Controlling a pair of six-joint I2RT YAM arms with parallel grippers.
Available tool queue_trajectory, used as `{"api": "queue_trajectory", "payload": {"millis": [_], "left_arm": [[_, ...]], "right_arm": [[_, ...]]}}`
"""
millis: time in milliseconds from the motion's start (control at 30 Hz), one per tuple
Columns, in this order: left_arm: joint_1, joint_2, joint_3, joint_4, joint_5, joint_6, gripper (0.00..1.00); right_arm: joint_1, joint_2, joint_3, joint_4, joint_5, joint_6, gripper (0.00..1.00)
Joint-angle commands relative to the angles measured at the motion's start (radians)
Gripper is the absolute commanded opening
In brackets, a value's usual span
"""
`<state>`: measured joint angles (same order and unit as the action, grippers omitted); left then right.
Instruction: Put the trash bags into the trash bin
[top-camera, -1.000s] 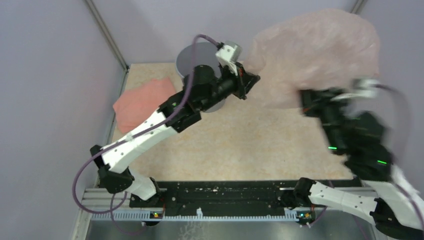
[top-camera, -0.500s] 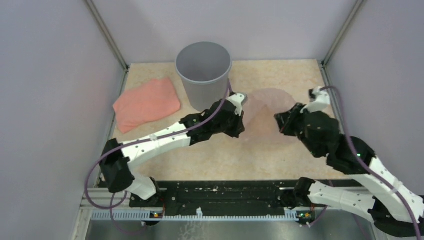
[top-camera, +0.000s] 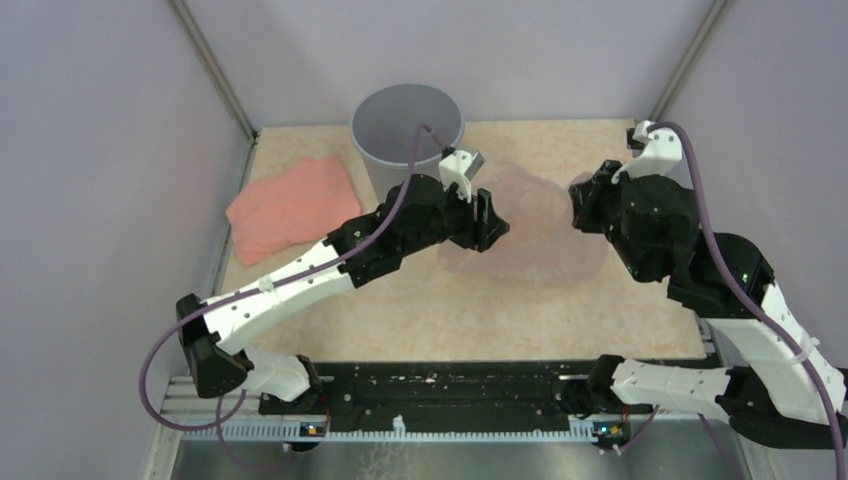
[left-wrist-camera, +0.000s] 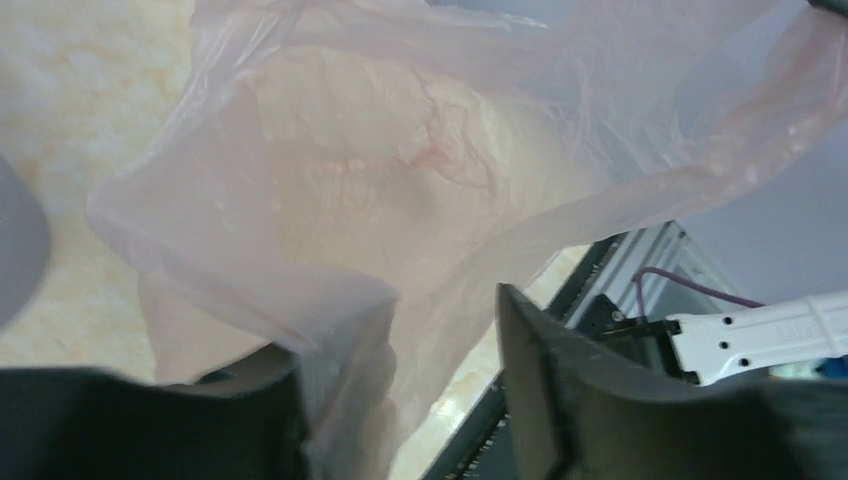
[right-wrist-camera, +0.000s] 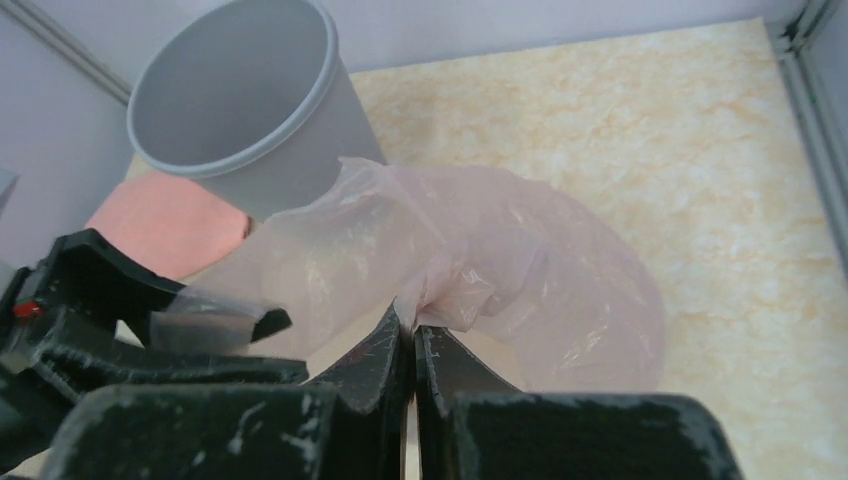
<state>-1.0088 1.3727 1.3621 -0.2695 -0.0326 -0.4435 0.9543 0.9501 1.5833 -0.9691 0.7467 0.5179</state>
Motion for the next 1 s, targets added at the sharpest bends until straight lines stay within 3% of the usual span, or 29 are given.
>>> {"api": "queue_trajectory", "payload": {"millis": [0, 67, 233, 433, 633, 967], "left_arm": [[-0.002, -0.036, 0.109, 0.004, -0.043, 0.064, 0.68], [0.0, -0.037, 0.14, -0.02, -0.077, 0.083, 0.79], [0.008, -0.039, 0.21, -0.091, -0.197, 0.112, 0.98], [0.02, -0.043, 0.267, -0.122, -0.312, 0.174, 0.98], [0.052, 0.006, 0.365, -0.208, -0.394, 0.213, 0.98], [0.333, 0.108, 0.509, -0.331, -0.367, 0.092, 0.98]], "right_arm": [[-0.002, 0.053, 0.133, 0.001, 0.121, -0.144, 0.0], [-0.002, 0.086, 0.18, 0.028, 0.161, -0.205, 0.0], [-0.029, 0.159, 0.276, 0.105, 0.246, -0.372, 0.0], [-0.189, 0.182, 0.307, 0.235, 0.182, -0.471, 0.0], [-0.203, 0.183, 0.316, 0.289, 0.179, -0.513, 0.0], [-0.203, 0.155, 0.336, 0.237, 0.198, -0.548, 0.0]]}}
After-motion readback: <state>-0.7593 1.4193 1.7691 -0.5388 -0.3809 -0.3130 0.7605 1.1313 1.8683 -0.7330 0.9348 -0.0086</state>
